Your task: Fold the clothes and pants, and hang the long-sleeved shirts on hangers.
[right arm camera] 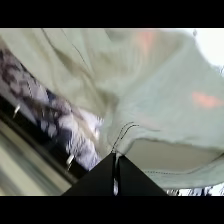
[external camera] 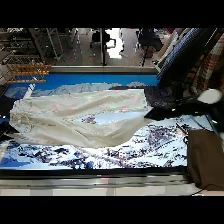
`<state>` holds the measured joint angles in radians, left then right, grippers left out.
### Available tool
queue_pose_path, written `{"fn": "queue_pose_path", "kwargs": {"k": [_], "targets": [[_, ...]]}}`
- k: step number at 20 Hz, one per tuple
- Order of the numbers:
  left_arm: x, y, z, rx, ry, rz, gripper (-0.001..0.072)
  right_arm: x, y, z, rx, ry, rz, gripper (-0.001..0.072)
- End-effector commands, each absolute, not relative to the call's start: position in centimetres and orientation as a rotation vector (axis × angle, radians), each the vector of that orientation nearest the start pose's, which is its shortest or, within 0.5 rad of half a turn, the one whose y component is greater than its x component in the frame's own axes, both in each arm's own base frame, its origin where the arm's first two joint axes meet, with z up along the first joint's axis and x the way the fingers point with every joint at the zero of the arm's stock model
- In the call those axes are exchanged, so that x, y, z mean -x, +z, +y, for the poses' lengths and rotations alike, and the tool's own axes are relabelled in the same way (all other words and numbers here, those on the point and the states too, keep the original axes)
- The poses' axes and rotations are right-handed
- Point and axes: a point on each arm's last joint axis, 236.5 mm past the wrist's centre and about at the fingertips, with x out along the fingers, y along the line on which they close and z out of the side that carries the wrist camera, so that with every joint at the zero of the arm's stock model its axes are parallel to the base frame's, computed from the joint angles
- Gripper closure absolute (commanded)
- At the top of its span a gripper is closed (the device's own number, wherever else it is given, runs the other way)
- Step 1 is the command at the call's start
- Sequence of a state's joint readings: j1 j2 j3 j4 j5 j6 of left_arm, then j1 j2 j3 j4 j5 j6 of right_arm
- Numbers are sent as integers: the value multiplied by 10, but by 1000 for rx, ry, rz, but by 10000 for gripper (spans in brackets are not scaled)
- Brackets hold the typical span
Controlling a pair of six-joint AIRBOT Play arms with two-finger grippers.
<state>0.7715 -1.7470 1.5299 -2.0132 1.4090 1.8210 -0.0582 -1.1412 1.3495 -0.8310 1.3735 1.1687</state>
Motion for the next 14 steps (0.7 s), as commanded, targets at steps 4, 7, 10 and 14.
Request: {"fn": "queue_pose_path", "kwargs": {"k": [4,7,10,14], "targets": [[-350,-51,240,687,214,1383,218,-416,276,36,-236,144,456,685],[-348,-57,242,686,220,1393,108,-516,146,11,-363,35,629,684],[-351,-68,245,702,259,1368,66,-576,32,-6,-586,-20,825,226],[-367,-77,263,731,359,1264,66,-520,-32,-30,-547,46,1181,212]]}}
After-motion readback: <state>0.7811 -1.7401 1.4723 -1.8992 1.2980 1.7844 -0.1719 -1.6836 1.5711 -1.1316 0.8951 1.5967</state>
